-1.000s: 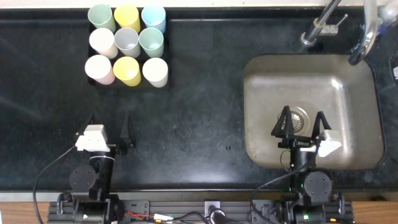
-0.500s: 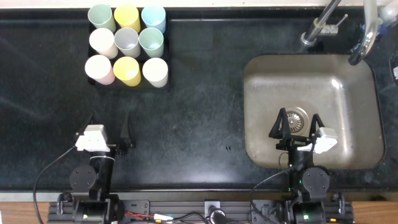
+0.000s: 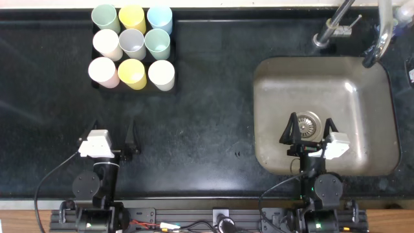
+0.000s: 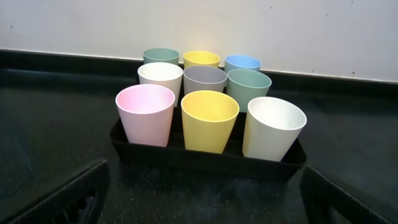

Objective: Store Cups

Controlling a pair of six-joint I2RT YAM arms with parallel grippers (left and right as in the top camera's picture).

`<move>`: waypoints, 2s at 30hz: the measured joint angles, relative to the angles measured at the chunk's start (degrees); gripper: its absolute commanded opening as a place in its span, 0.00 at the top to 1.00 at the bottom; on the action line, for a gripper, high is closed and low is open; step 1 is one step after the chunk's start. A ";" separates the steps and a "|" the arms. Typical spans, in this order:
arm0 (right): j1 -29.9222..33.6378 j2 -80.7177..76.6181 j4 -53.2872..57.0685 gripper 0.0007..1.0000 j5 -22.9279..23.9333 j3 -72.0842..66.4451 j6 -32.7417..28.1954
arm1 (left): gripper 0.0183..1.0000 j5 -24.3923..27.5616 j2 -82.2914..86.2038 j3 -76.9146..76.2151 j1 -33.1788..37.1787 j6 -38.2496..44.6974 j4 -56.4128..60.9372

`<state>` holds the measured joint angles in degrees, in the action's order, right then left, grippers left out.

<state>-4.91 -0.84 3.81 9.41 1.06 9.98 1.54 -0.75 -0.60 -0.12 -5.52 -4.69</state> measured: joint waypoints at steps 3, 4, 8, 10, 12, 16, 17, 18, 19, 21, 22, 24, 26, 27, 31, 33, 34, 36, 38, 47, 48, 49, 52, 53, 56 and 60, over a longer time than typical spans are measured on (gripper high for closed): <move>0.00 0.00 0.20 0.00 -1.05 0.00 -3.52 | 0.00 0.00 0.00 0.00 0.00 0.00 0.00; 0.00 0.00 0.31 0.00 -1.53 0.00 -4.94 | 0.00 0.00 0.00 0.00 0.00 0.00 0.00; 0.00 0.00 0.50 0.00 -3.67 0.00 -10.58 | 0.00 0.00 0.00 0.00 0.00 0.00 0.00; 0.00 0.00 0.52 0.00 -4.26 0.00 -11.93 | 0.00 0.00 0.00 0.00 0.00 0.00 0.00; 0.00 0.00 0.50 0.00 -4.61 0.00 -12.39 | 0.00 0.00 0.00 0.00 0.00 0.00 0.00; 0.00 0.00 0.52 0.00 -4.76 0.00 -12.81 | 0.00 0.00 0.00 0.00 0.00 0.00 0.00; 0.00 0.00 0.52 0.00 -4.74 0.00 -12.94 | 0.00 0.00 0.02 0.00 0.02 0.00 0.00; 0.00 0.00 0.50 0.00 -4.76 0.00 -12.98 | 0.00 0.00 0.00 0.00 0.00 0.00 0.00; 0.00 0.00 0.52 0.00 -4.79 0.00 -13.03 | 0.00 0.00 0.00 0.00 0.00 0.00 0.00; 0.00 0.00 0.52 0.00 -4.74 0.00 -12.98 | 0.00 0.00 0.02 0.00 0.00 0.00 0.00; 0.00 0.00 0.50 0.00 -4.79 0.00 -13.00 | 0.00 0.00 0.00 0.00 0.00 0.00 0.00; 0.00 0.00 0.52 0.00 -4.76 0.00 -13.00 | 0.00 0.00 0.00 0.00 0.00 0.00 0.00; 0.00 0.00 0.52 0.00 -4.79 0.00 -13.03 | 0.00 0.00 0.00 0.00 0.00 0.00 0.00; 0.00 0.00 0.52 0.00 -4.87 0.00 -13.00 | 0.00 0.00 0.00 0.00 0.00 0.00 0.00; 0.00 0.00 0.52 0.00 -4.94 0.00 -13.03 | 0.00 0.00 0.00 0.00 0.00 0.00 0.00; 0.00 0.00 0.52 0.00 -4.96 0.00 -13.03 | 0.00 0.00 0.00 0.00 0.00 0.00 0.00; 0.00 0.00 0.52 0.00 -4.96 0.00 -13.03 | 0.00 0.00 0.00 0.00 0.00 0.00 0.00; 0.00 0.00 0.52 0.01 -4.94 0.00 -13.00 | 0.00 0.00 0.00 0.00 0.00 0.00 0.00; 0.00 0.00 0.52 0.00 -4.96 0.00 -13.00 | 0.00 0.00 0.00 0.00 0.00 0.00 0.00; 0.00 0.00 0.52 0.00 -4.96 0.00 -13.03 | 0.00 0.00 0.02 0.00 0.00 0.00 0.00; 0.00 0.00 0.50 0.00 -4.96 0.00 -13.03 | 0.00 0.00 0.00 0.00 0.00 0.00 0.00; 0.00 0.00 0.50 0.00 -4.96 0.00 -13.00 | 0.00 0.00 0.00 0.00 0.00 0.00 0.00; 0.00 0.00 0.55 0.00 -4.94 0.00 -13.05 | 0.00 0.00 0.00 0.00 0.00 0.00 0.00; 0.00 0.00 0.52 0.00 -4.96 0.00 -13.03 | 0.00 0.00 0.00 0.00 0.00 0.00 0.00; 0.00 0.00 0.52 0.00 -4.96 0.00 -13.03 | 0.00 0.00 0.00 0.00 0.00 0.00 0.00; 0.00 0.00 0.52 0.00 -4.94 0.00 -13.03 | 0.00 0.00 0.00 0.00 0.00 0.00 0.00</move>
<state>-4.91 -0.84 4.34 4.47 1.06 -3.05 1.54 -0.75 -0.60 -0.12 -5.52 -4.69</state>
